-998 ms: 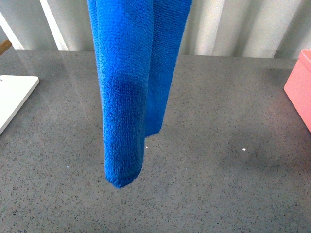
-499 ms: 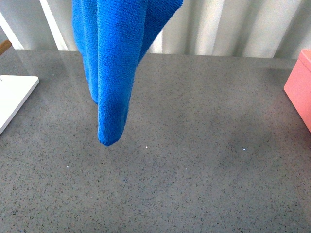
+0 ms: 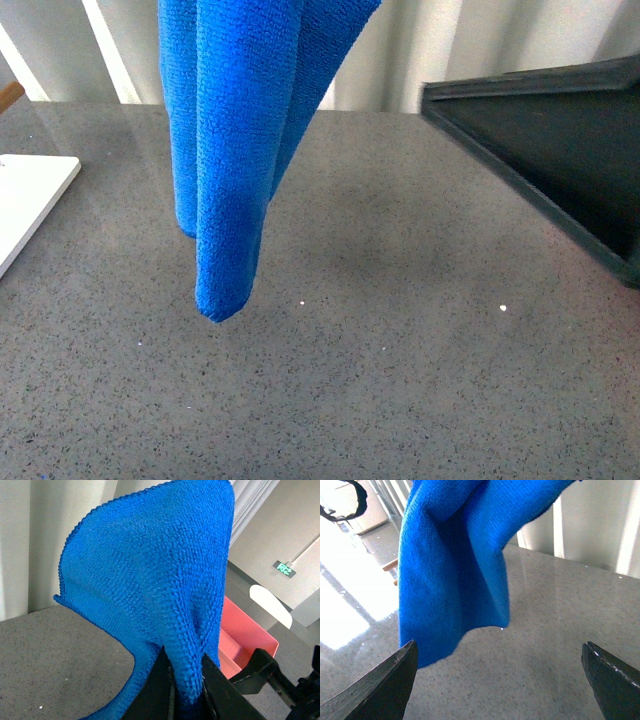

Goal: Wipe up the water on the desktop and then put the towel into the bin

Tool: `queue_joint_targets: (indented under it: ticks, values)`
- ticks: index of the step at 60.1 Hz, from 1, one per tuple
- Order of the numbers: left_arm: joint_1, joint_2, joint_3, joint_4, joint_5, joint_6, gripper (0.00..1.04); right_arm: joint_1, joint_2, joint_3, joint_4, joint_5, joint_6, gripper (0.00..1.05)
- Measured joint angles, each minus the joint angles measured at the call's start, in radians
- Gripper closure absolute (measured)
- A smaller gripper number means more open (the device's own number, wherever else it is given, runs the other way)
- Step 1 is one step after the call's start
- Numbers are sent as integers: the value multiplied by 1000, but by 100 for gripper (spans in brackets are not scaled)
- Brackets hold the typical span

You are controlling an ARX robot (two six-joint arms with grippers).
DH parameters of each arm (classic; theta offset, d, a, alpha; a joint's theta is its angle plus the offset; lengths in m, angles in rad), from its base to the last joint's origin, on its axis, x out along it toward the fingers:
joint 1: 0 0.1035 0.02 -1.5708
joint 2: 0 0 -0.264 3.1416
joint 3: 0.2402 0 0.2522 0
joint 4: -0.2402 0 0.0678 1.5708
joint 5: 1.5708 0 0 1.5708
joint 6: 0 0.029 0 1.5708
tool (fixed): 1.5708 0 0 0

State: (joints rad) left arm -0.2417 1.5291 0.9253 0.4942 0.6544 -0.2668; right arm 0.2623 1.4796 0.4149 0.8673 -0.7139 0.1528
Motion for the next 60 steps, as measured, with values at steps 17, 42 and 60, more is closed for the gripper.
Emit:
queue_joint_targets:
  ticks: [17, 42, 60]
  values:
    - [0, 0, 0, 0, 0, 0, 101, 106, 227, 222, -3, 48, 76, 7]
    - [0, 0, 0, 0, 0, 0, 101, 239, 321, 472, -188, 76, -45, 7]
    - [0, 0, 0, 0, 0, 0, 101, 280, 334, 479, -114, 60, -32, 43]
